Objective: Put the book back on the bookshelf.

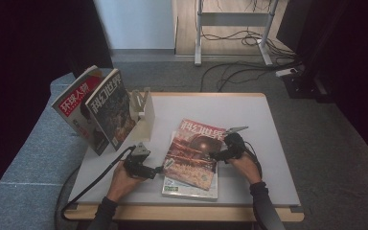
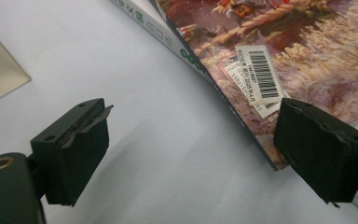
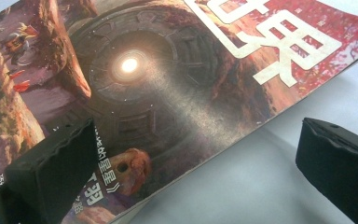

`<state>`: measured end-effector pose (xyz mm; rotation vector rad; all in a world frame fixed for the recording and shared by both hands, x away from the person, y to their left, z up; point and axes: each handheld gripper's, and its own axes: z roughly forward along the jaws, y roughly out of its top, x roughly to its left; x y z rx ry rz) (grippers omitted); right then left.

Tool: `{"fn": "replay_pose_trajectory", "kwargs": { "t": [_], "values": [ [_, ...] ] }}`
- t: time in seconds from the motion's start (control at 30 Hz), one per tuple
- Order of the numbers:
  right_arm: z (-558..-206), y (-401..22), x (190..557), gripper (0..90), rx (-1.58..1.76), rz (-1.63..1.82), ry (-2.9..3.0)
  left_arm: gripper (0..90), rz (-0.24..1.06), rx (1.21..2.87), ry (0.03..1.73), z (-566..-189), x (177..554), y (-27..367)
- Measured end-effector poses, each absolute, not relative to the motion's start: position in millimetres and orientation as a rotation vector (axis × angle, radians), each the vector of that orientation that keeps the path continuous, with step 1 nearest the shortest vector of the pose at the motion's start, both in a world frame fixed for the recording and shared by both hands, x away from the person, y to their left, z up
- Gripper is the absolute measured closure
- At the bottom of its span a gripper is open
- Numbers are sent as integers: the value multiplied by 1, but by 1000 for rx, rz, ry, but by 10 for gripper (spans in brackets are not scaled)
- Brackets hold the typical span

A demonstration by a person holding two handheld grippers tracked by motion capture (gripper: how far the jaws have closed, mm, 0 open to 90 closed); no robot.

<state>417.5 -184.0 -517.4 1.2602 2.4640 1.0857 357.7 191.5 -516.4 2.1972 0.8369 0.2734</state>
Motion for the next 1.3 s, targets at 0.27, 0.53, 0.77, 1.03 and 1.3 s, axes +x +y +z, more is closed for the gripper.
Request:
{"fn": "replay_pose_trajectory", "kwargs": {
  "t": [0.27, 0.53, 0.77, 1.03, 1.3],
  "values": [
    [-517, -180, 418, 0, 1254, 1095, 2477, 101, 287, 2213, 843, -520, 358, 190],
    [-519, -177, 421, 0, 1277, 1122, 2495, 92, 278, 2184, 853, -525, 358, 193],
    [-522, -175, 426, 0, 1301, 1149, 2509, 93, 283, 2187, 850, -526, 358, 193],
    [-522, -175, 432, 0, 1313, 1149, 2527, 93, 277, 2186, 851, -526, 358, 193],
    [-522, -175, 441, 0, 1329, 1156, 2512, 94, 276, 2187, 848, -526, 358, 193]
  ]
}}
